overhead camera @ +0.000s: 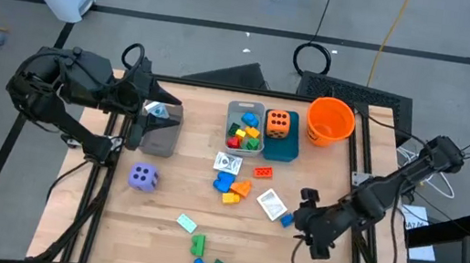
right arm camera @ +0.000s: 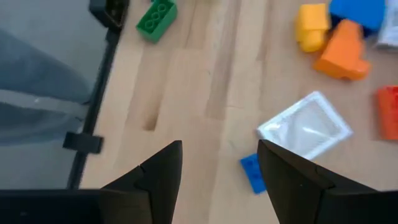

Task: Pick & Place Toys
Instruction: Put the blue game piece into the gray bin

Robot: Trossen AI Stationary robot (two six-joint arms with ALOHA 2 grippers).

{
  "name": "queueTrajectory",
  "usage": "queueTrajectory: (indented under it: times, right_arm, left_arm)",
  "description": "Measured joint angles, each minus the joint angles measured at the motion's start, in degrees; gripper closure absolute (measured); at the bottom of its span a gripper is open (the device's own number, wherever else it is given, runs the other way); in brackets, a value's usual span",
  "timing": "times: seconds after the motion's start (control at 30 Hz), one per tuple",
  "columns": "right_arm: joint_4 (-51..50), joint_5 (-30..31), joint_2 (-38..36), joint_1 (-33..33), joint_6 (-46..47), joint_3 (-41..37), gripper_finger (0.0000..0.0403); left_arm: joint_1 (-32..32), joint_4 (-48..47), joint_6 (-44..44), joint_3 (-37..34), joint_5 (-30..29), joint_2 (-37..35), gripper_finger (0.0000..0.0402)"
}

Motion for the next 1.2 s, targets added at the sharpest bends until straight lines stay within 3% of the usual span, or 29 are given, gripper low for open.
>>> queueTrajectory:
  times: [0.13, 0.4, 0.67, 1.2]
  right_arm:
    - [4.11, -2.80, 0.00, -0.47, -2.65, -2.59, 0.0202]
    - [8.24, -2.89, -0.02, -1.44, -11.03, -10.00, 0.0202]
    - [17.79, -2.96, 0.00, -5.92, -11.25, -19.93, 0.0202]
    - [26.57, -4.49, 0.00, -9.03, -12.00, -30.39, 0.0202]
  left_arm:
    - [0.00, 0.00, 0.00, 0.00, 0.00, 0.00, 0.0169]
    - [0.02, 0.01, 0.00, 0.00, 0.00, 0.00, 0.0169]
    - [0.00, 0.01, 0.00, 0.00, 0.00, 0.00, 0.0169]
    - [0.00, 0.01, -0.01, 0.00, 0.00, 0.00, 0.0169]
